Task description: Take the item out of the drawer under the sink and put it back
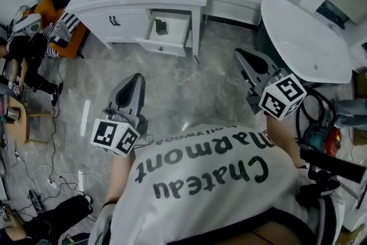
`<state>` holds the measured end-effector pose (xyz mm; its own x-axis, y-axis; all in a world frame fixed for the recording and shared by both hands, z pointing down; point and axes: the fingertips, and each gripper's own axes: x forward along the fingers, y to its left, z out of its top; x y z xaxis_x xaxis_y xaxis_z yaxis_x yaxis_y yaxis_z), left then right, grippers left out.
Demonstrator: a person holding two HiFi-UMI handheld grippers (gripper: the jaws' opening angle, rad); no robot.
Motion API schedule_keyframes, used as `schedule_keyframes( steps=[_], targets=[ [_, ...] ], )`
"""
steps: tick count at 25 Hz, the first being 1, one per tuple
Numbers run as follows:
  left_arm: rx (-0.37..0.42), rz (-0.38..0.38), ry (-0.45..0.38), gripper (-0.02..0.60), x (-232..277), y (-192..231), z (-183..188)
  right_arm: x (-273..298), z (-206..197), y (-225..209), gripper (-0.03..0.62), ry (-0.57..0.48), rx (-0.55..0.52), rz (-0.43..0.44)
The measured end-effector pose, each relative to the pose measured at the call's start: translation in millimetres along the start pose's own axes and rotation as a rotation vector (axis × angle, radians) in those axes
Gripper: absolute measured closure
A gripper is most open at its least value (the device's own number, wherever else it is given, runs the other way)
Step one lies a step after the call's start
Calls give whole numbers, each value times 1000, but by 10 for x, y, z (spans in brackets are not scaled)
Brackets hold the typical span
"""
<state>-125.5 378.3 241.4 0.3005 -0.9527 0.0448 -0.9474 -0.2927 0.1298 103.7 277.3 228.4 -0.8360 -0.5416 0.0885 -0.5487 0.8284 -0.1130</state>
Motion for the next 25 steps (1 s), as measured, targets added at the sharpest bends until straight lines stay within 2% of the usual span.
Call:
schedule_keyframes(
  steps=[12, 19, 25],
  targets=[
    [-16, 30, 32, 572, -5, 144, -127, 369, -30, 31, 582, 18, -1, 51],
    [-33, 52, 33, 572, 149, 180, -174, 481, -117, -68, 583, 33, 30, 62],
    [-31, 82, 49, 572, 334, 359, -161, 805, -123, -167, 582, 38, 47, 104]
  ],
)
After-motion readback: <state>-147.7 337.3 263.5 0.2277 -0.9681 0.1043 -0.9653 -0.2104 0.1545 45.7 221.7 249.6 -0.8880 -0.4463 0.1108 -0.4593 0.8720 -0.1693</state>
